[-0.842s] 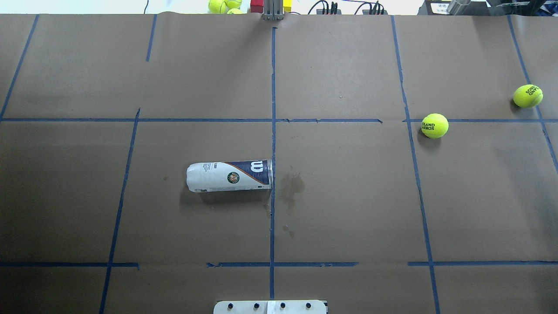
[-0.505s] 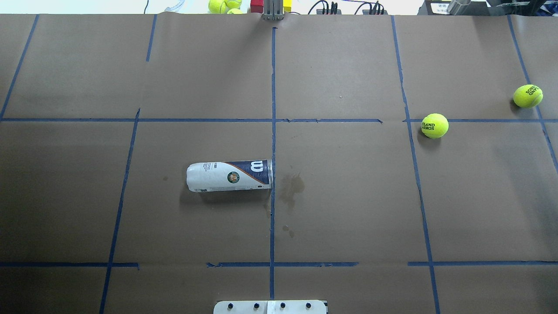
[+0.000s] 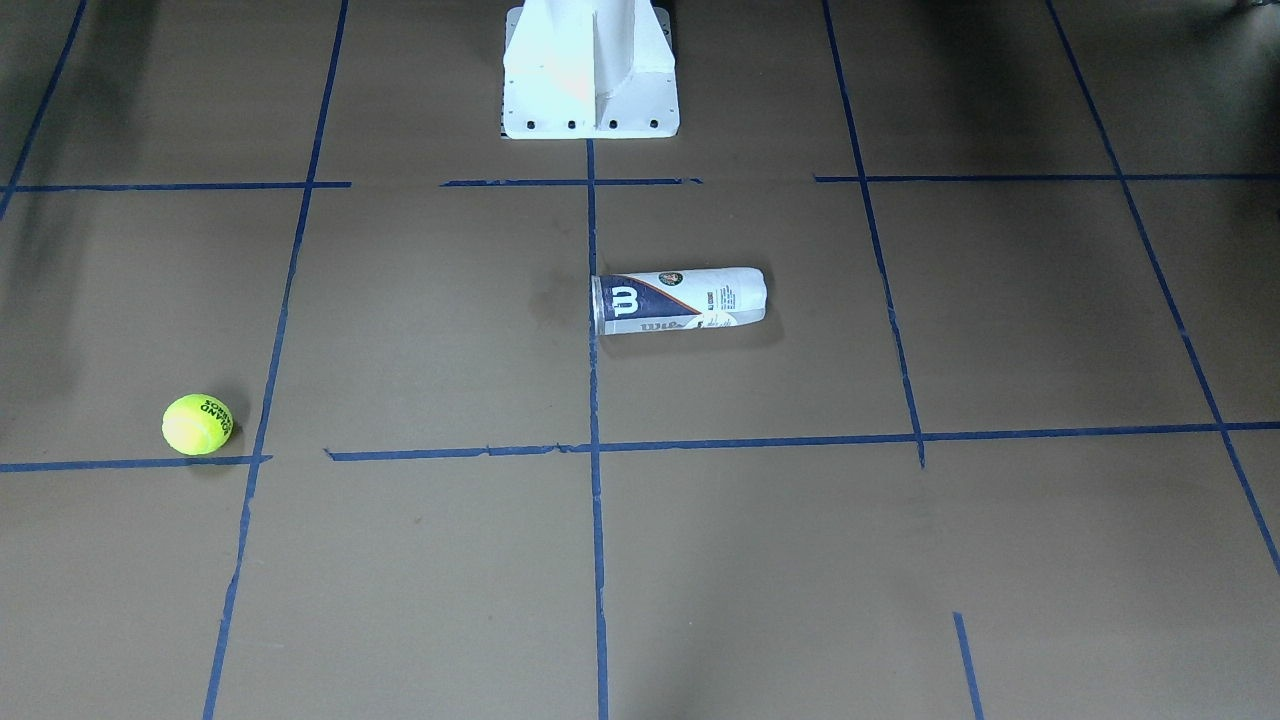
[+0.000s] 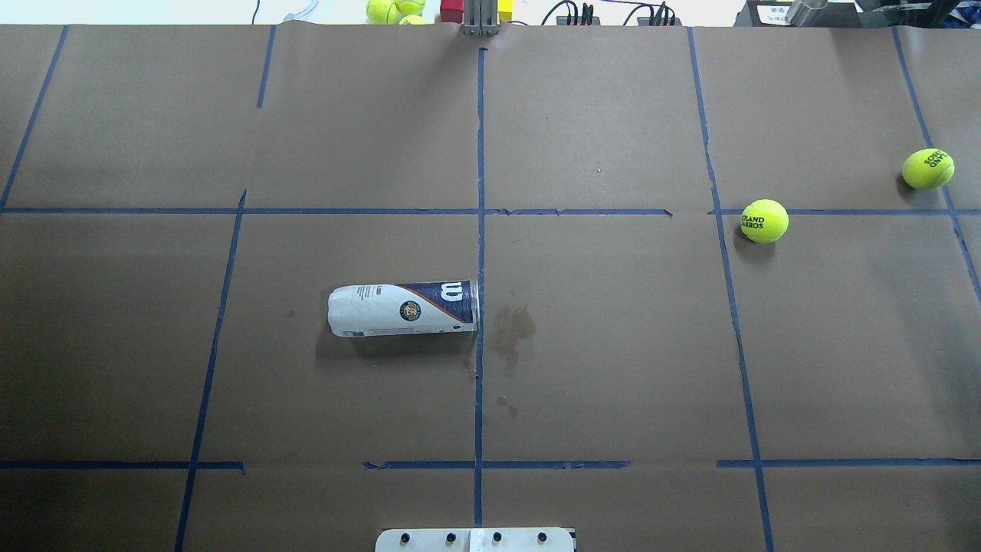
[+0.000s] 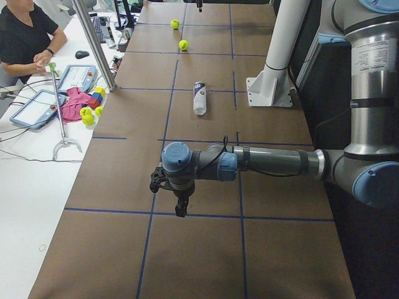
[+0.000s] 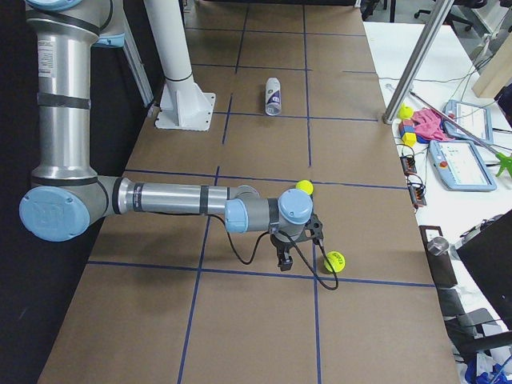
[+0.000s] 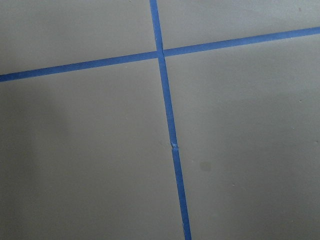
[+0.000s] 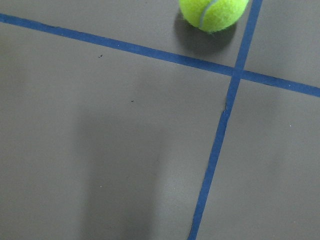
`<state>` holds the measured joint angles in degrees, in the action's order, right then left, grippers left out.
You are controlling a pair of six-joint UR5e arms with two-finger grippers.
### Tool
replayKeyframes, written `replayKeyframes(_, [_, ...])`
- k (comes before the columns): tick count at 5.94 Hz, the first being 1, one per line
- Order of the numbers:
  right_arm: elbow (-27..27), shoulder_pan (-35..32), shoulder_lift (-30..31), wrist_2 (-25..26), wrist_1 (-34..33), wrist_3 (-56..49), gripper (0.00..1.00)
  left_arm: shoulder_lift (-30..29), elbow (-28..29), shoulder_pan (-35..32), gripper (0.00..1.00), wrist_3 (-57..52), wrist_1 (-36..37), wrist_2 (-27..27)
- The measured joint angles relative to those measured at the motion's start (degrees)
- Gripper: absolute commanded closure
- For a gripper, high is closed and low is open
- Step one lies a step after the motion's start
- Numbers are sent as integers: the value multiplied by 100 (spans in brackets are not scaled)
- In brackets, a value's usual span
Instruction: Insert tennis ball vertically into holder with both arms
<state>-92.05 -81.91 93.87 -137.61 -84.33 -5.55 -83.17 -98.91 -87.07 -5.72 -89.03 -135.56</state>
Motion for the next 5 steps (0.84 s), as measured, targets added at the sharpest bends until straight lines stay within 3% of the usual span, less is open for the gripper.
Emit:
replayKeyframes(4, [-57,-6,31,7,21,-8,0,34,-43,5,0,-6,-55,-25])
replayKeyframes(5, [-42,-3,64,-5,132,-11,0,76,-59,5,0,-22,-166,-334])
